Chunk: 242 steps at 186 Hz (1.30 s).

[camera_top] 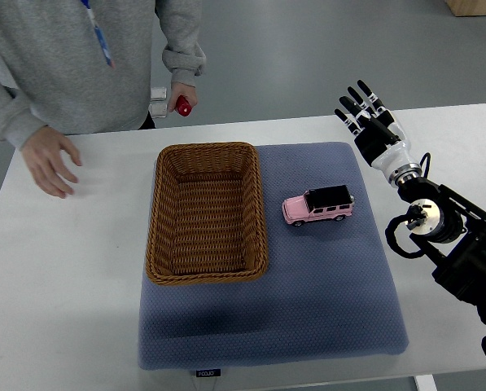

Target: Place pink car in brown basket

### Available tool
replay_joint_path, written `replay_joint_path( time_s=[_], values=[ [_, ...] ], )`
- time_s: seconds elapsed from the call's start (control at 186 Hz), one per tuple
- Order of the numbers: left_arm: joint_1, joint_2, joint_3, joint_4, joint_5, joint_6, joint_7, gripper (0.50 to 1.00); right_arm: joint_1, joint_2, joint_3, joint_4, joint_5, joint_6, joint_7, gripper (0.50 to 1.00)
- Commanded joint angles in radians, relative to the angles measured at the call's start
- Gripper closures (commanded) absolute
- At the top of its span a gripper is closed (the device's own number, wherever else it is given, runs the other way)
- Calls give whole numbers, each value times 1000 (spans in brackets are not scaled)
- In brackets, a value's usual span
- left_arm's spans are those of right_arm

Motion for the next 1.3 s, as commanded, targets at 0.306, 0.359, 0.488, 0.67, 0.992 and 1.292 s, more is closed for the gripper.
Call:
replay_joint_path(
  time_s=[0.306, 0.359, 0.488, 0.67, 0.992, 1.292],
  values=[
    [0, 0, 0, -1, 0, 5, -2, 500, 35, -55, -43, 14, -210, 23, -2, 589],
    [0, 0, 0, -1, 0, 5, -2, 500, 59, -99, -91, 21, -336, 39, -3, 589],
    [0, 0, 0, -1, 0, 2, -2, 500, 138, -228, -260, 102, -678, 77, -24, 589],
    [0, 0, 0, -14, 0, 2, -2, 500, 292, -414, -550, 286, -1059, 94, -46, 589],
    [0, 0, -2, -14, 0, 2, -2, 500, 348, -389, -715, 291, -1109, 28, -126, 587],
    [0, 0, -3, -11, 0, 3, -2, 500, 335, -317, -766, 228, -1129, -41, -133, 595]
  ],
)
